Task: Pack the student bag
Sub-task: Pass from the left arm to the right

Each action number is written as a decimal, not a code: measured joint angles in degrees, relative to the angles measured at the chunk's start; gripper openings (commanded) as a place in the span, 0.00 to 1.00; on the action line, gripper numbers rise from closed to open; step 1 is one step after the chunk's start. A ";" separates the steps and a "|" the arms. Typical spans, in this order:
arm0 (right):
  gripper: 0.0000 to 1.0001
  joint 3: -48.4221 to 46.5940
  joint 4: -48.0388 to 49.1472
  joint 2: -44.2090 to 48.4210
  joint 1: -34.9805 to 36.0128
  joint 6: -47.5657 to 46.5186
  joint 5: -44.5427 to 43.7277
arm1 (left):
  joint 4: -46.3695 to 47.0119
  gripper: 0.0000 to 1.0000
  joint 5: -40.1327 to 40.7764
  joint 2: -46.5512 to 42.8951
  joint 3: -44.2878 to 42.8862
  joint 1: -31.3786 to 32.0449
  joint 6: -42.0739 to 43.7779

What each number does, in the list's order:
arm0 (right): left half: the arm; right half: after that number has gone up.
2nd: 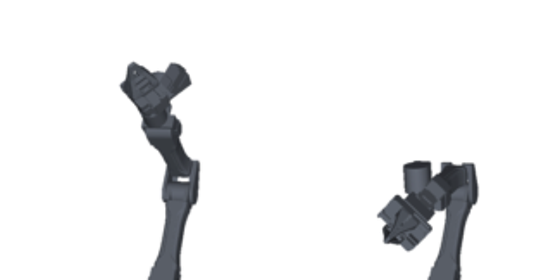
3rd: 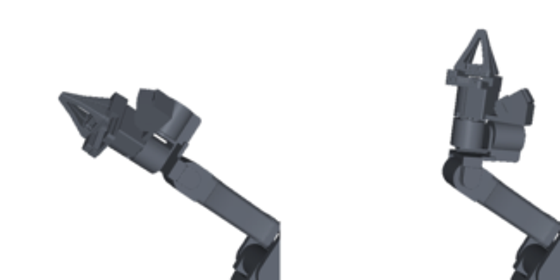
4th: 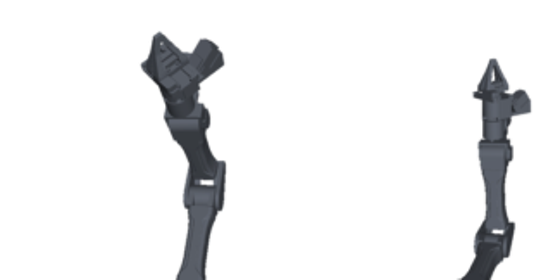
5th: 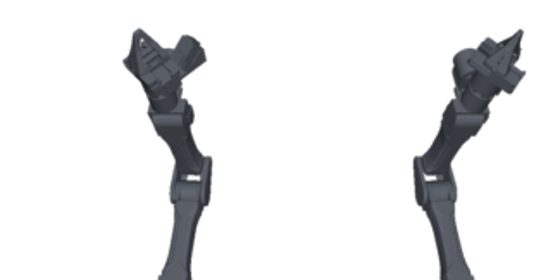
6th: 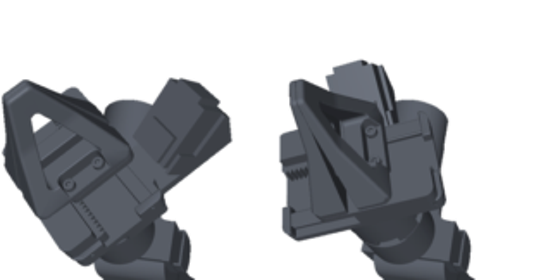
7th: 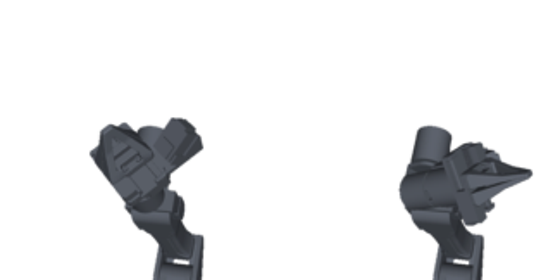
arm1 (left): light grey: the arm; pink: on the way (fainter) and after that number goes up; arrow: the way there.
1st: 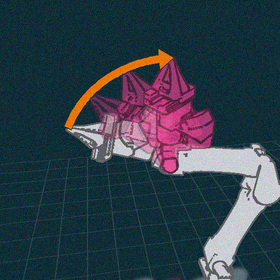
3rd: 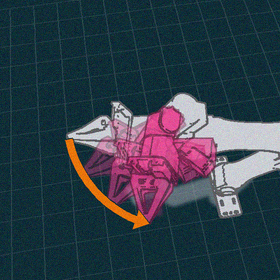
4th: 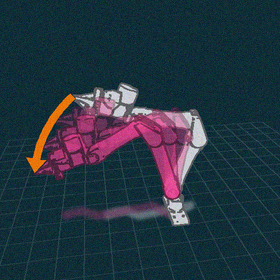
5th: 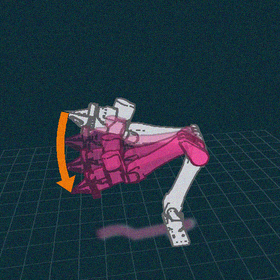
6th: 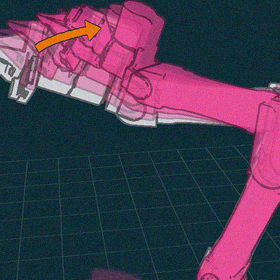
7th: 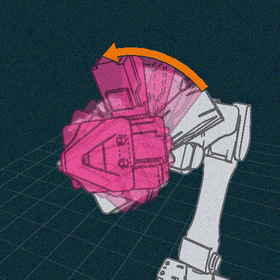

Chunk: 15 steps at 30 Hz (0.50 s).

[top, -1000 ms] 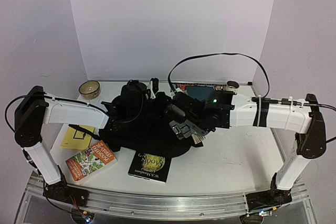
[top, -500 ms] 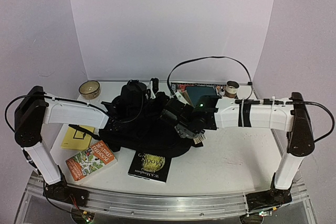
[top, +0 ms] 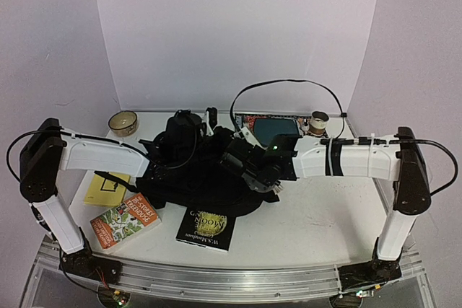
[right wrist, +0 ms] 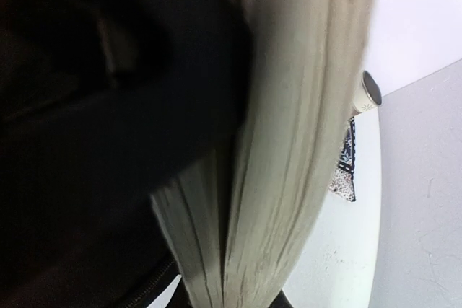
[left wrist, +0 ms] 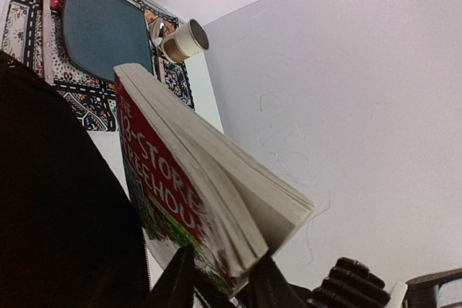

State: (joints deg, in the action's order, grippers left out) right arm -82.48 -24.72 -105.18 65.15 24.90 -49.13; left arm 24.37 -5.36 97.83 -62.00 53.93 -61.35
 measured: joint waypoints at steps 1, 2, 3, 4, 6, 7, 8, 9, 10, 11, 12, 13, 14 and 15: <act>0.00 0.20 -0.03 0.62 -0.20 -0.33 0.73 | 0.06 0.49 0.05 -0.13 0.03 -0.14 0.08; 0.00 0.46 -0.14 1.50 -0.41 -0.83 1.75 | 0.14 0.54 0.03 -0.48 0.07 -0.34 0.62; 0.00 0.56 -0.33 2.41 -0.68 -1.42 2.73 | 0.25 0.58 0.07 -1.23 0.44 -0.55 1.56; 0.00 0.69 -0.41 3.69 -1.12 -2.02 4.09 | 0.25 0.62 0.11 -2.09 0.92 -0.81 1.83; 0.00 0.74 -0.78 6.08 -1.97 -3.22 7.10 | 0.82 0.71 -0.10 -4.09 1.66 -1.61 2.89; 0.00 0.75 -0.93 7.42 -2.54 -3.76 8.89 | 1.23 0.75 -0.28 -4.97 1.81 -2.06 3.60; 0.00 0.75 -1.04 8.75 -3.22 -4.28 10.76 | 1.67 0.78 -0.54 -5.93 1.98 -2.59 4.43; 0.00 0.75 -1.08 10.07 -4.07 -4.75 12.76 | 2.19 0.82 -0.94 -7.06 2.27 -3.21 5.42; 0.00 0.75 -1.06 11.37 -5.23 -5.11 14.95 | 2.69 0.84 -1.37 -8.11 2.76 -3.85 6.31; 0.00 0.75 -1.06 12.77 -6.71 -5.50 17.62 | 3.09 0.87 -1.92 -9.24 3.44 -4.57 7.09; 0.00 0.75 -1.05 13.86 -8.05 -5.77 19.66 | 3.32 0.89 -2.40 -10.19 4.06 -5.21 7.87; 0.00 0.75 -1.04 14.91 -9.64 -6.00 21.92 | 3.51 0.90 -2.85 -11.25 4.98 -5.96 8.67; 0.00 0.75 -1.03 15.90 -11.22 -6.21 24.20 | 3.68 0.91 -3.31 -12.31 5.96 -6.74 9.50; 0.00 0.75 -0.98 16.64 -12.57 -6.34 26.18 | 3.77 0.91 -3.78 -13.21 6.85 -7.44 10.39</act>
State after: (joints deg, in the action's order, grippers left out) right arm -81.73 -25.70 -88.54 52.58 18.55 -22.94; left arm 28.14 -9.14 84.62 -55.15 46.48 -50.96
